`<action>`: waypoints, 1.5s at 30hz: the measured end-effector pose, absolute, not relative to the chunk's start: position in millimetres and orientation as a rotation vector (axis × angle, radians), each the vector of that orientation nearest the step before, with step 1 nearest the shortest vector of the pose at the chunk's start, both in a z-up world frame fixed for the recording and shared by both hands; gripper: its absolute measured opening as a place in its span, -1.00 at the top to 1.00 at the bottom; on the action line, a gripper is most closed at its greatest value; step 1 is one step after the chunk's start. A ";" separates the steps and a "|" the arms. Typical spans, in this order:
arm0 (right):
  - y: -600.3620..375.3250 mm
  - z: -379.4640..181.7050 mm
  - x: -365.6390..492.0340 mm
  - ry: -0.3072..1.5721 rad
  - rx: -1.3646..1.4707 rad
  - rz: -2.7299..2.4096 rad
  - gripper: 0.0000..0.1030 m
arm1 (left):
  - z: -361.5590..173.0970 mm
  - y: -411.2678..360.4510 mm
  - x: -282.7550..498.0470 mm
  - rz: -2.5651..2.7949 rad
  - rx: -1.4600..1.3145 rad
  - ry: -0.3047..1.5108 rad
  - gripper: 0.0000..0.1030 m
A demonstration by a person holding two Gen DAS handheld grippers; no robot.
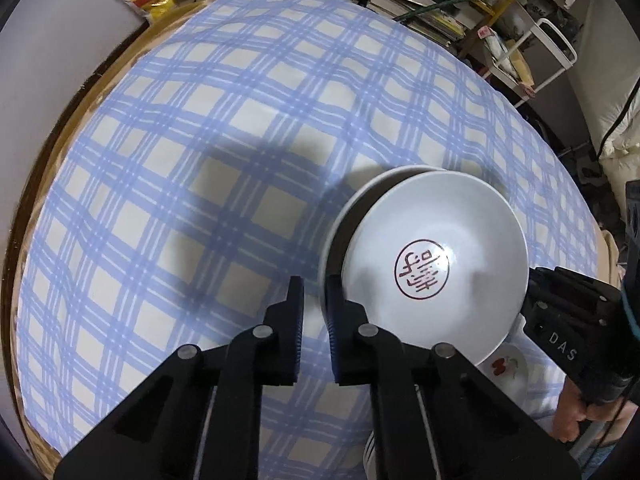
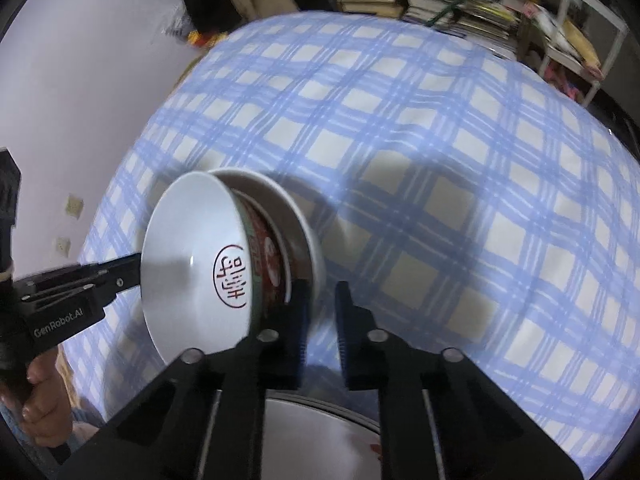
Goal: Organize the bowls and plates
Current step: 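Lift the bowl stack with both tools and carry it over the cherry plate stack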
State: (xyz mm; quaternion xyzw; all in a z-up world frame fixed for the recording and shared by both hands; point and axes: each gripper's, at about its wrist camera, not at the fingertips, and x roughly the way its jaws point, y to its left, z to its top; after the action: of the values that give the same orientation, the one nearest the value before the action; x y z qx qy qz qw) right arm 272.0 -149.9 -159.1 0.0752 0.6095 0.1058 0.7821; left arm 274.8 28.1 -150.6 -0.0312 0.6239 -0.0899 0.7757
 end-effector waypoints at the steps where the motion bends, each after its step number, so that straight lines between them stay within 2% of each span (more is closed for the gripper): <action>1: -150.4 -159.8 273.7 1.325 0.172 0.228 0.79 | -151.4 27.3 275.1 -0.191 -0.071 1.349 0.81; 23: -166.9 -166.1 269.9 1.324 0.341 0.208 0.79 | -157.2 25.8 274.0 -0.128 -0.106 1.329 0.82; 39: -158.6 -162.1 273.5 1.325 0.269 0.209 0.79 | -160.2 31.2 284.2 -0.170 -0.127 1.406 0.81; 43: -155.9 -162.1 274.7 1.331 0.261 0.202 0.79 | -160.9 32.8 284.5 -0.173 -0.132 1.392 0.83; 45: -154.9 -162.5 274.7 1.331 0.265 0.199 0.79 | -161.0 33.9 285.6 -0.190 -0.160 1.397 0.95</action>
State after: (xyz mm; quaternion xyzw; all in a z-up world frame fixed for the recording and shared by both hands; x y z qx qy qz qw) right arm 274.7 -154.9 -162.5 0.1225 0.6147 0.0920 0.7737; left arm 285.6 33.9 -161.0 -0.0735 0.6415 -0.0870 0.7586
